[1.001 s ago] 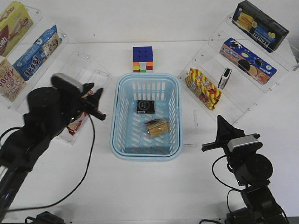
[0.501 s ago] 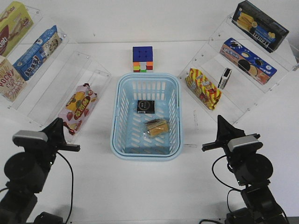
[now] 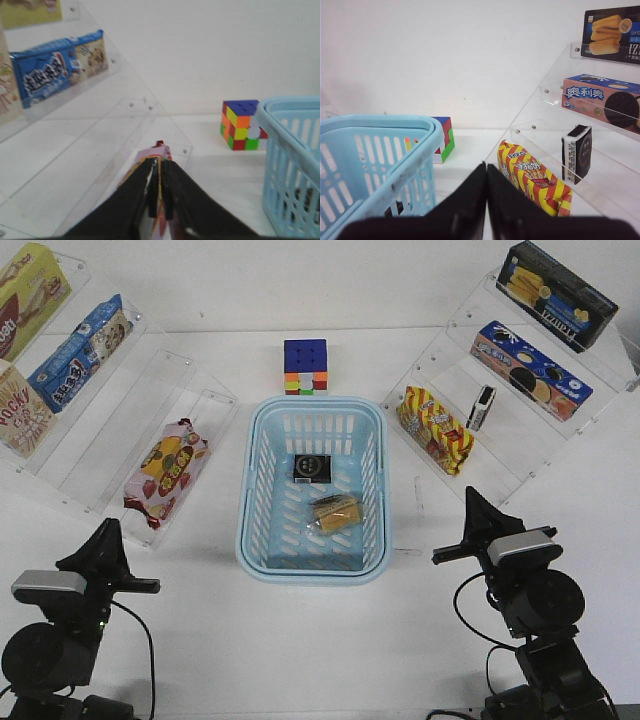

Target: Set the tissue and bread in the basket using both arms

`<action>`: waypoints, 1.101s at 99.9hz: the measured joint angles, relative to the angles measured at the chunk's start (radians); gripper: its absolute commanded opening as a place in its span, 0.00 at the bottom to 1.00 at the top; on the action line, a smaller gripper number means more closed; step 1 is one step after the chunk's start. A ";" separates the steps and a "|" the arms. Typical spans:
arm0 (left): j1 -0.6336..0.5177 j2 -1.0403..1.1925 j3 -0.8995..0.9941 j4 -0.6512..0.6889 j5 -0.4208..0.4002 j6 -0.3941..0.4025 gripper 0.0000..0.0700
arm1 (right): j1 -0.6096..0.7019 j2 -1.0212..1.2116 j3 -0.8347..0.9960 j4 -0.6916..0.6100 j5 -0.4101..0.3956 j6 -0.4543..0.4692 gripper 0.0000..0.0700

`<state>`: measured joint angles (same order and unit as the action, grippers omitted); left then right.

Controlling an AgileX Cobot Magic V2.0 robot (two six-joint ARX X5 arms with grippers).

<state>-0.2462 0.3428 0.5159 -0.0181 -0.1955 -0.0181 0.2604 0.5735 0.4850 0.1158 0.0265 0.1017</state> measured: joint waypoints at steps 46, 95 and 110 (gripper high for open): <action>0.234 -0.339 -0.434 0.071 0.132 0.000 0.00 | 0.000 0.000 0.000 0.000 0.000 0.000 0.00; 0.242 -0.338 -0.482 0.056 0.145 -0.022 0.00 | 0.000 0.000 0.000 0.001 0.000 0.000 0.00; 0.242 -0.338 -0.482 0.056 0.145 -0.022 0.00 | 0.000 0.000 0.000 0.001 0.000 0.000 0.00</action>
<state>-0.0044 0.0048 0.0341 0.0380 -0.0509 -0.0402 0.2604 0.5735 0.4850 0.1165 0.0265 0.1017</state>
